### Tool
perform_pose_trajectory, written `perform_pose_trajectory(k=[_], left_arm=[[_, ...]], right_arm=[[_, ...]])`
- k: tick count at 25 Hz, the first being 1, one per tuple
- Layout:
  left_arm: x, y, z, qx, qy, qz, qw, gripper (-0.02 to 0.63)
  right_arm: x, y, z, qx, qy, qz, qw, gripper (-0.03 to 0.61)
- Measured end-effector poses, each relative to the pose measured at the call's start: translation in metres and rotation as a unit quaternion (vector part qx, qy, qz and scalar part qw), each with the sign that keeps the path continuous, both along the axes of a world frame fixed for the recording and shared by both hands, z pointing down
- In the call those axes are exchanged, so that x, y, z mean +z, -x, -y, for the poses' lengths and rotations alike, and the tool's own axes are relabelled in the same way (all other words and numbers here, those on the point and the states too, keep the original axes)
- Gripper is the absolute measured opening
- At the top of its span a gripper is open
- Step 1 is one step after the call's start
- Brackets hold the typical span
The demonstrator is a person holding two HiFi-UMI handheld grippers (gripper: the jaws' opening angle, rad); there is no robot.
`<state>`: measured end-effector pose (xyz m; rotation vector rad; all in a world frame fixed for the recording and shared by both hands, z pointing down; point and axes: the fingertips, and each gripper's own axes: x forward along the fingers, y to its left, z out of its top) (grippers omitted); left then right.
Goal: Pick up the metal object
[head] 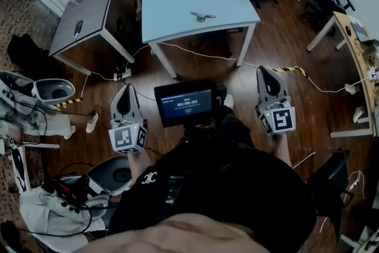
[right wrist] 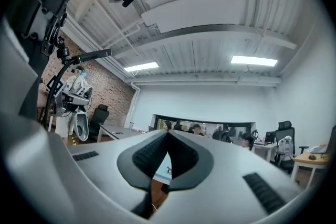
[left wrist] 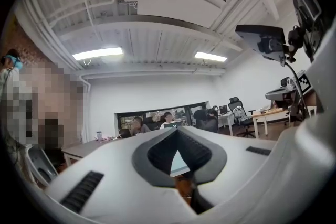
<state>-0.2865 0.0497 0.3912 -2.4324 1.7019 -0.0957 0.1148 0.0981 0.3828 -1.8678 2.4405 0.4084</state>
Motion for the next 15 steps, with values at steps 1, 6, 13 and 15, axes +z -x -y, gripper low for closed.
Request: perform_pose_trajectory(k=[1, 6, 13, 15], left_arm=[[0.003, -0.004, 0.012, -0.001, 0.003, -0.001, 1.0, 0.008], [0.008, -0.042, 0.08, 0.007, 0.005, 0.011, 0.9999, 0.008], [-0.01, -0.115, 0.188, -0.002, -0.023, -0.002, 0.9997, 0.008], [-0.014, -0.138, 0.21, 0.001, -0.034, 0.001, 0.9994, 0.008]], right_arm=[[0.003, -0.006, 0.013, 0.001, 0.001, 0.003, 1.0, -0.021], [0.019, -0.043, 0.084, 0.004, 0.003, 0.025, 1.0, -0.021], [0.026, -0.107, 0.2, -0.028, 0.013, 0.029, 0.999, -0.021], [0.028, -0.119, 0.226, -0.047, 0.023, 0.022, 0.998, -0.021]])
